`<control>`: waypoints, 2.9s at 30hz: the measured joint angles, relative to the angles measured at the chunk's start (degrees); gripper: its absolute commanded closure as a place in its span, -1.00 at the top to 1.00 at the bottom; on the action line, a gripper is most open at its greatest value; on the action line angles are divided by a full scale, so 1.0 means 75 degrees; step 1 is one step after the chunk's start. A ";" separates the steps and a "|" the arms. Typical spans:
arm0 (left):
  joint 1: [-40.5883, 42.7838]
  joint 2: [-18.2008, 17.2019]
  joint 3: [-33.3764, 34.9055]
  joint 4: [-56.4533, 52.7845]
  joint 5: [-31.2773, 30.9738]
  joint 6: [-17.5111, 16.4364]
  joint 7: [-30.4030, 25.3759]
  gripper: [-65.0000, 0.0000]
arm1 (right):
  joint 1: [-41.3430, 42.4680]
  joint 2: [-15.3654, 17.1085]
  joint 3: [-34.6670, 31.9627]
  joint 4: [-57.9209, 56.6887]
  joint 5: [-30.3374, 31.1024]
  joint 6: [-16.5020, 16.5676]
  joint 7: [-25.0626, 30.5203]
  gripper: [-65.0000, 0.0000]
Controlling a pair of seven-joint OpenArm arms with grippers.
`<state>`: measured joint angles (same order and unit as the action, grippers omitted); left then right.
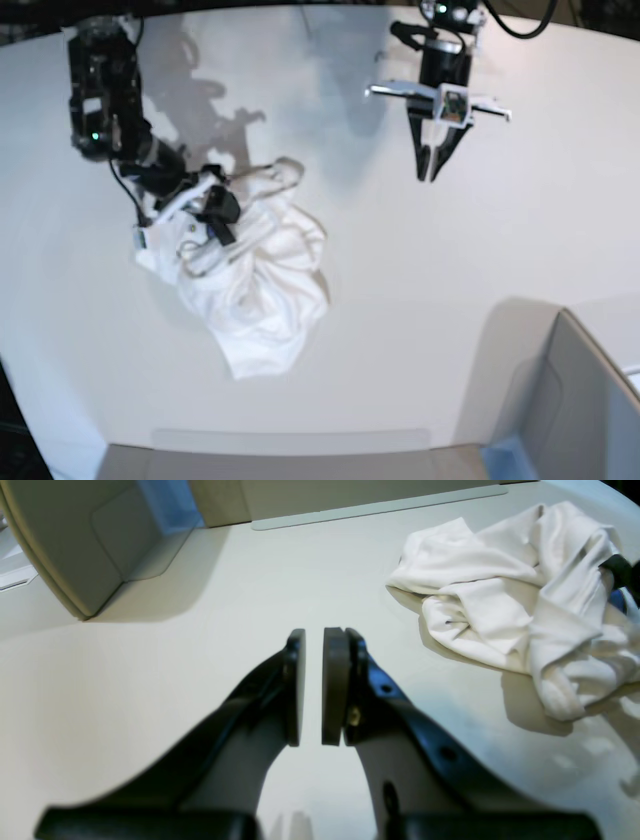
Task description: Layout the t-shirt on the table in an organized manner, then fold the t-shirt properly
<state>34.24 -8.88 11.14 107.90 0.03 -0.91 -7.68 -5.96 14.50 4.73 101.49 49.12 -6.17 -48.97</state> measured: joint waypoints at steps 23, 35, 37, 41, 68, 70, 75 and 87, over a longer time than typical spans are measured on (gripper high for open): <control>0.0003 -0.0659 0.0000 -0.0003 0.0003 -0.0003 -0.0006 -0.77 | 0.0697 -0.1851 0.0015 -0.1102 -0.2200 -0.0023 0.0149 -0.90; -0.0015 -0.0659 0.0000 -0.0003 0.0003 -0.0003 -0.0003 -0.77 | 0.0533 -0.1807 0.0012 0.0300 -0.2521 -0.0044 -0.0256 -1.00; -0.0015 -0.0659 0.0000 -0.0003 0.0006 -0.0006 0.0000 -0.77 | 0.0437 -0.1807 0.0012 0.0965 -0.3051 -0.0047 -0.0268 -1.00; -0.0015 -0.0656 0.0003 -0.0006 0.0003 -0.0006 -0.0017 -0.77 | 0.0149 -0.1667 0.0076 0.1915 -0.3200 0.0017 0.0315 -1.00; -0.2136 0.0204 0.3083 -0.0009 0.0003 0.0108 0.3334 -0.57 | 0.0259 0.1329 0.5047 -0.0953 0.0256 0.0006 0.0347 -1.00; -0.2229 0.0280 0.3445 -0.0050 0.0000 0.0041 0.3267 -0.51 | 0.0242 0.1320 0.5047 -0.0956 0.0256 0.0012 0.0323 -1.00; -0.2903 0.0318 0.3981 -0.1192 0.0055 0.0029 0.3485 -0.50 | 0.0245 0.1326 0.5047 -0.0991 0.0236 0.0032 -0.0251 -1.00; -0.4252 0.0364 0.4517 -0.2690 0.1110 0.0052 0.3413 -0.50 | -0.0114 0.1239 0.5047 -0.0953 0.0239 0.0032 -0.0259 -1.00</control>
<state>2.35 -6.15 45.01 87.72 8.36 -0.51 17.91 -6.81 23.79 42.59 94.35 50.92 -5.93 -50.92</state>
